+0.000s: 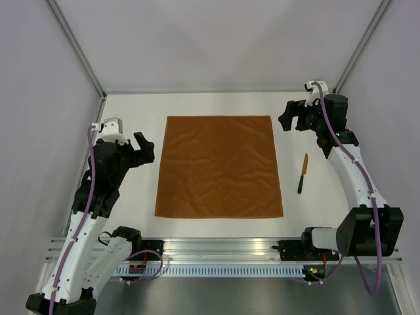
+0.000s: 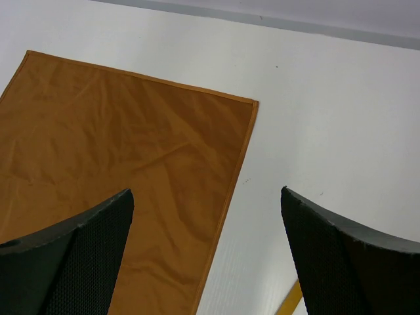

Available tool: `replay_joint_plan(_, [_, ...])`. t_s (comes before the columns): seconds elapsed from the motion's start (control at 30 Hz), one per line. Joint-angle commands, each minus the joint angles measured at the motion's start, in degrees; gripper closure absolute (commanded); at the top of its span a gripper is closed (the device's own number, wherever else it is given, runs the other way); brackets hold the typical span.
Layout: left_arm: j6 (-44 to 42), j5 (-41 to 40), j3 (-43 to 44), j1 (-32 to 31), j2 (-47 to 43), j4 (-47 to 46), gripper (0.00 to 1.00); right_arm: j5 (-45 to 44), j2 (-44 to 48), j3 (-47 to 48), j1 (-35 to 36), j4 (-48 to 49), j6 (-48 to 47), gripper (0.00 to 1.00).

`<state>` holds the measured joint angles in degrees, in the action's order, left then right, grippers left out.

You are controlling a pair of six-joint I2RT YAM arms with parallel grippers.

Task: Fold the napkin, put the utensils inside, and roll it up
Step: Fold the napkin at the center of the board.

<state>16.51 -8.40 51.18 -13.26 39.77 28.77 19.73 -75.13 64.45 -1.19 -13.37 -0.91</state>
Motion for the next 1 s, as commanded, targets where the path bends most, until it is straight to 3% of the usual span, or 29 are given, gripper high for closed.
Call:
replay_joint_plan(0.0, [-2.19, 1.20, 0.24, 0.16, 0.48, 0.67, 0.00, 1.63, -1.06, 2.61, 0.05, 0.01, -0.32, 0.02])
replay_joint_plan(0.17, [-1.13, 1.28, 5.24, 0.25, 2.15, 3.12, 0.00, 7.08, -6.68, 9.02, 1.19, -4.73, -1.11, 0.02])
replay_joint_plan(0.3, [0.27, 0.58, 12.52, 0.25, 5.92, 5.76, 0.00, 3.23, -8.45, 11.14, 9.70, -5.97, -0.59, 0.05])
replay_joint_plan(0.4, [2.11, 0.67, 17.09, 0.25, 7.60, 7.34, 0.00, -2.38, -9.50, 11.14, 18.65, -5.62, -1.11, 0.06])
replay_joint_plan(0.6, [5.28, 0.76, 23.61, 0.25, 11.12, 9.01, 0.00, -12.42, -12.84, 7.98, 43.16, -2.02, -2.08, 0.10])
replay_joint_plan(0.97, [6.60, -0.12, 26.08, 0.16, 13.32, 9.99, 0.00, -22.94, -25.49, 8.85, 66.13, -1.40, -2.61, 0.26])
